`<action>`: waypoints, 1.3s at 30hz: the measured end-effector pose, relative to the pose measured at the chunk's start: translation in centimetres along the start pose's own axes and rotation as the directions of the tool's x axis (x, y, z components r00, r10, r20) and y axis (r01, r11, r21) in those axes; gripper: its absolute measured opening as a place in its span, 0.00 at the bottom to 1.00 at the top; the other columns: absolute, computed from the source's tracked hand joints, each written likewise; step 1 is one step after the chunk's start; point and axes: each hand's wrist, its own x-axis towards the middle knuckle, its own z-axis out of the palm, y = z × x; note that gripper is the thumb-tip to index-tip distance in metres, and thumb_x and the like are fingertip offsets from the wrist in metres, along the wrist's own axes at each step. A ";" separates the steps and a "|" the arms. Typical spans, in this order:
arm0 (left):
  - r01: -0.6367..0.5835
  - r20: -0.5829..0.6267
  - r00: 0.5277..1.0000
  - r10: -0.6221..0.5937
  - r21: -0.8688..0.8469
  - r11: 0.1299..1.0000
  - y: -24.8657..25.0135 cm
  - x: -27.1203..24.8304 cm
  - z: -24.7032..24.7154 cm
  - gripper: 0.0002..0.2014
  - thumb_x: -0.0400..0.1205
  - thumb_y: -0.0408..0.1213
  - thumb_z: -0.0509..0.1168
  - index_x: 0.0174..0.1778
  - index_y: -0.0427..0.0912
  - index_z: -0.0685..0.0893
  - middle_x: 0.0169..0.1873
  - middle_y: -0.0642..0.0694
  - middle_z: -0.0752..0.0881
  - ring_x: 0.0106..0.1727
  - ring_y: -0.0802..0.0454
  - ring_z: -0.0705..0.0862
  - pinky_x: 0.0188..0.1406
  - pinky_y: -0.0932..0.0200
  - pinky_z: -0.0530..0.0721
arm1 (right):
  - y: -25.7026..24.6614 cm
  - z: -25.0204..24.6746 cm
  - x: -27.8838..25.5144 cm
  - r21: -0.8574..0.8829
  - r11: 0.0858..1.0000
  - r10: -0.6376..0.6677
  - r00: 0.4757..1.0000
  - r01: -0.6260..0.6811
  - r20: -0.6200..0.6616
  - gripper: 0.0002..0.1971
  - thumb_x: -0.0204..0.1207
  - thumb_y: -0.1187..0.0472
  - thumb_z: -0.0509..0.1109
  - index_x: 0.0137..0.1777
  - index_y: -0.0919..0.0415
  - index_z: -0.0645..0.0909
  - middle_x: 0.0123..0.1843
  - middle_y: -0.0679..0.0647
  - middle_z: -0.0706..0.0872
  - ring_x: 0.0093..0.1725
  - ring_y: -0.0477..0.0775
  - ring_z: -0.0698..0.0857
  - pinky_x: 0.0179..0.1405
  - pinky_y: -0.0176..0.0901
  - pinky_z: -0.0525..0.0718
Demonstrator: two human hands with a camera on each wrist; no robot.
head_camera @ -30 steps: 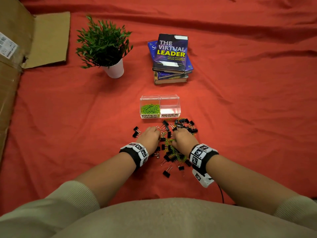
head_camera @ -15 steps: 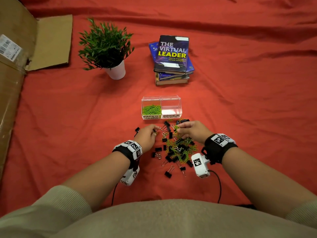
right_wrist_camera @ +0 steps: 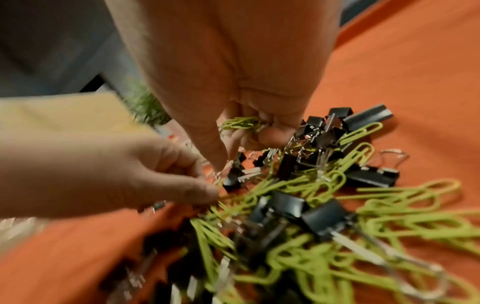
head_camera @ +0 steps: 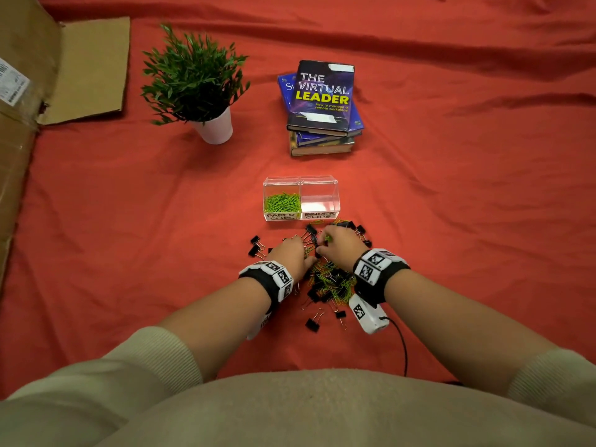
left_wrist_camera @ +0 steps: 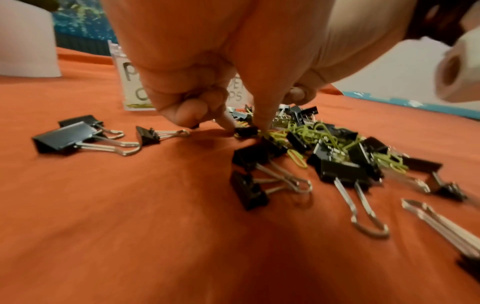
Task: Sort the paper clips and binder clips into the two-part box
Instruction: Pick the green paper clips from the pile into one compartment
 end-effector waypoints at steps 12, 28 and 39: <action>0.088 -0.130 0.987 -0.096 -0.066 0.994 -2.9 -0.9 -1.5 0.13 0.78 0.42 0.62 0.54 0.38 0.75 0.50 0.39 0.83 0.51 0.37 0.84 0.48 0.46 0.83 | 0.3 0.3 -0.7 -0.221 0.967 -0.125 0.992 0.125 0.010 0.07 0.76 0.57 0.67 0.50 0.60 0.78 0.48 0.54 0.83 0.41 0.53 0.82 0.40 0.47 0.83; -0.180 0.004 0.983 0.182 0.157 0.971 -0.4 0.8 -0.2 0.08 0.77 0.27 0.62 0.51 0.36 0.79 0.53 0.38 0.82 0.54 0.36 0.83 0.51 0.44 0.82 | -0.4 3.3 -1.9 -0.310 0.942 -0.053 0.967 0.131 0.249 0.10 0.80 0.58 0.64 0.42 0.65 0.78 0.39 0.61 0.83 0.41 0.63 0.83 0.37 0.48 0.80; -0.092 -0.001 0.996 0.093 0.179 0.980 -1.6 -0.1 -0.3 0.14 0.82 0.30 0.56 0.62 0.31 0.75 0.60 0.33 0.79 0.61 0.34 0.80 0.59 0.44 0.78 | -3.0 -3.6 0.6 0.342 0.939 -0.044 0.976 -0.032 0.213 0.10 0.77 0.54 0.70 0.46 0.61 0.82 0.45 0.63 0.89 0.32 0.52 0.79 0.33 0.45 0.78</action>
